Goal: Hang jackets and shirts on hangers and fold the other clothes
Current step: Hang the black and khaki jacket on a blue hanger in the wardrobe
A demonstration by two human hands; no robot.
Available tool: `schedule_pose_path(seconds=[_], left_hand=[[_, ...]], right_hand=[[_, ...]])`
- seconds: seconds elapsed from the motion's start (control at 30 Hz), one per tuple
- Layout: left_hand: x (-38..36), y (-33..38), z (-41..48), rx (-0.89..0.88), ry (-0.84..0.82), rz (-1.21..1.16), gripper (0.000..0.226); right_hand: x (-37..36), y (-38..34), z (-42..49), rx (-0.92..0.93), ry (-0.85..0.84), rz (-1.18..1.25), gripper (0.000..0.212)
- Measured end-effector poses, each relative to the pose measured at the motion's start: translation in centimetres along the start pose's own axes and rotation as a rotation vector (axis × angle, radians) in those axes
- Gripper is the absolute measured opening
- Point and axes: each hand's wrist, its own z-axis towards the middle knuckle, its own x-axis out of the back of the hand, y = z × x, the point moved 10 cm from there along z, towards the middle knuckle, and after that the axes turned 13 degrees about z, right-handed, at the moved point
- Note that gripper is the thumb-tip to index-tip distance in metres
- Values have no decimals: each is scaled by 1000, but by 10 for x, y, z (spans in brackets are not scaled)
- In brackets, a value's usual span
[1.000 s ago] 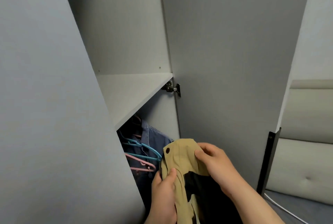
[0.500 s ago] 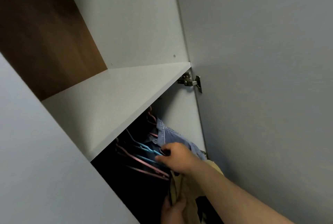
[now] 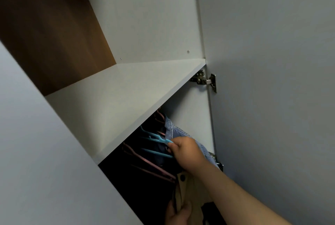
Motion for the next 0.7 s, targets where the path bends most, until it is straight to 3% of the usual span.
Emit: schedule_pose_path(seconds=[0.2, 0.33, 0.4, 0.5, 0.57, 0.63, 0.7], left_hand=[[5, 4, -7, -99, -12, 57, 67], [8, 1, -7, -194, -58, 47, 101], [-2, -25, -4, -129, -93, -59, 91], [-51, -107, 58, -202, -127, -142, 110], [-49, -107, 25, -119, -103, -220, 94], [-21, -25, -71, -173, -289, -287, 62], [-10, 12, -122, -190, -433, -472, 48]], right_hand=[[54, 2, -41, -17, 124, -228, 27], [82, 8, -114, -21, 277, -442, 22], [86, 11, -152, -34, 357, -415, 22], [81, 16, -202, -119, 467, -247, 17], [70, 14, -230, -146, 506, -100, 20], [56, 5, -255, -172, 507, 48, 19], [44, -7, -279, -208, 503, 152, 25]])
